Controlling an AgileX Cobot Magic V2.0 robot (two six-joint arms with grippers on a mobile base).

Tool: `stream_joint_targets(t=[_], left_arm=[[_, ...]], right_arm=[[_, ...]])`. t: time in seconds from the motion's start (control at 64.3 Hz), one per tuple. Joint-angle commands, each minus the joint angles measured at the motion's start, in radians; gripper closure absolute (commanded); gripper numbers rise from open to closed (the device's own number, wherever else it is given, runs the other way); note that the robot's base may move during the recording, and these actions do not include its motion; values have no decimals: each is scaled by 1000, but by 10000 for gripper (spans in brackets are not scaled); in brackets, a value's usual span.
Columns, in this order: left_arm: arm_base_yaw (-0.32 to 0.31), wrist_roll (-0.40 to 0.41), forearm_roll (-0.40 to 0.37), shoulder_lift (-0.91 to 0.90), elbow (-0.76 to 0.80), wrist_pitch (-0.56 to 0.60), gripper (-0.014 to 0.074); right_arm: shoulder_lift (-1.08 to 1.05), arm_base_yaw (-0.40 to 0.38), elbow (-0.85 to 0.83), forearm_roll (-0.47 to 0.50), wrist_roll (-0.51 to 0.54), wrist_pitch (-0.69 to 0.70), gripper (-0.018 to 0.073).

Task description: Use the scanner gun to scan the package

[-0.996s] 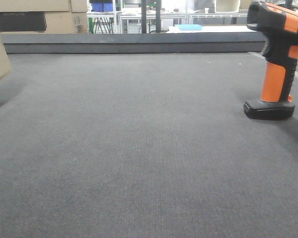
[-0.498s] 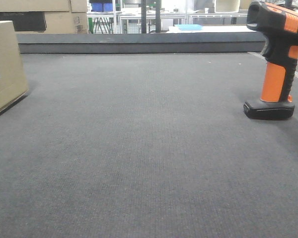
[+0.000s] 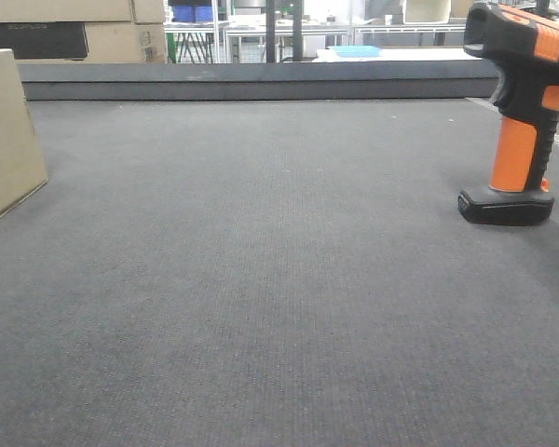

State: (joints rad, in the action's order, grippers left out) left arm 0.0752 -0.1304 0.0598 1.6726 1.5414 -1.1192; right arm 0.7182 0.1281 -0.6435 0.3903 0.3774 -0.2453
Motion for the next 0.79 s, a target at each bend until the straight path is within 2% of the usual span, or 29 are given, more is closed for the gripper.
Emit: stream_joint_targets(t=[0.0, 0.156, 0.28, 0.498, 0.622, 0.778], left_arm=[[-3, 10, -3, -63, 6, -17, 7], [-3, 10, -5, -161, 1, -43, 52], [-3, 10, -5, -263, -63, -6, 162], [-3, 12, -7, -529, -345, 224, 528], [-3, 12, -7, -687, -510, 359, 693], [-3, 12, -7, -878, -724, 544, 707]], right_arm=[[-7, -22, -8, -11, -2, -19, 713], [-7, -87, -8, -11, -9, -56, 713], [-7, -100, -6, -23, -9, -71, 713], [-54, -100, 47, -25, -9, -84, 713], [-114, -100, 110, -25, -9, -58, 713], [-210, -98, 191, -25, -9, -15, 713]])
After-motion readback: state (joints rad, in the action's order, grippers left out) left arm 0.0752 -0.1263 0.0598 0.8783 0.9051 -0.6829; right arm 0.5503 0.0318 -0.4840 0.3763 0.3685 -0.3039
